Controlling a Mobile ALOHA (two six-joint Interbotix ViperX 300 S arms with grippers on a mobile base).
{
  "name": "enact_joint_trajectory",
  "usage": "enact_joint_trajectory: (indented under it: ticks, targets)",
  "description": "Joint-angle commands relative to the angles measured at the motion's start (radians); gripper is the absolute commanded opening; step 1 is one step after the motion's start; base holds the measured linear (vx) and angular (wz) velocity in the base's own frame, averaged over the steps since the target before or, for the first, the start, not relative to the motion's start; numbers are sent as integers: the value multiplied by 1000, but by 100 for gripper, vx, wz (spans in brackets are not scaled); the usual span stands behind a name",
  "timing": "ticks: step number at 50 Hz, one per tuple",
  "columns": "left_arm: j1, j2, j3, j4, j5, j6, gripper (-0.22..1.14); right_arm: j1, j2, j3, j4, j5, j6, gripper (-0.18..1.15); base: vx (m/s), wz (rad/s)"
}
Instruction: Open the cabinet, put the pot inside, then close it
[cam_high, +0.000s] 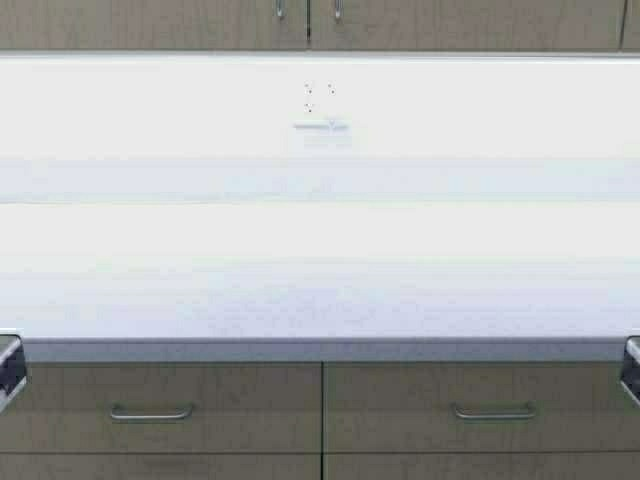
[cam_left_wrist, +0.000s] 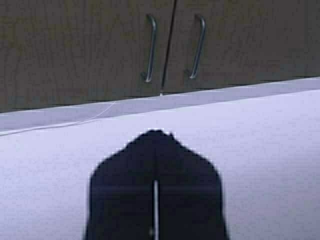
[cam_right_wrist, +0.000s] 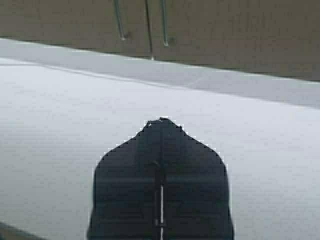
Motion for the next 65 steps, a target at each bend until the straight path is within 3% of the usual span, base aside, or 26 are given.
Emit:
enact_joint_trajectory:
  ticks: [1,19,27,38,46,65]
  targets:
    - [-2,-12,3,2,-12,11,4,2,71,-78,-17,-9,-5,7,17,6]
    - [-2,25,8,3,-43,21,4,6,371,-356,-18,-8,-3,7,12,2]
    - [-2,21,29,3,-41,12,4,48,281,-253,-12,46,0,7,9,-1]
    - [-2,14,63,2,-44,14,4,78,23,-37,-9,64,8,7,8,1]
    - [-2,11,61,3,-64,12,4,78,-133,26,-15,75,2,7,4,2]
    - [-2,11,66,3,-66,-14,4,77,-49,15,-20,91,9,7,1,-1]
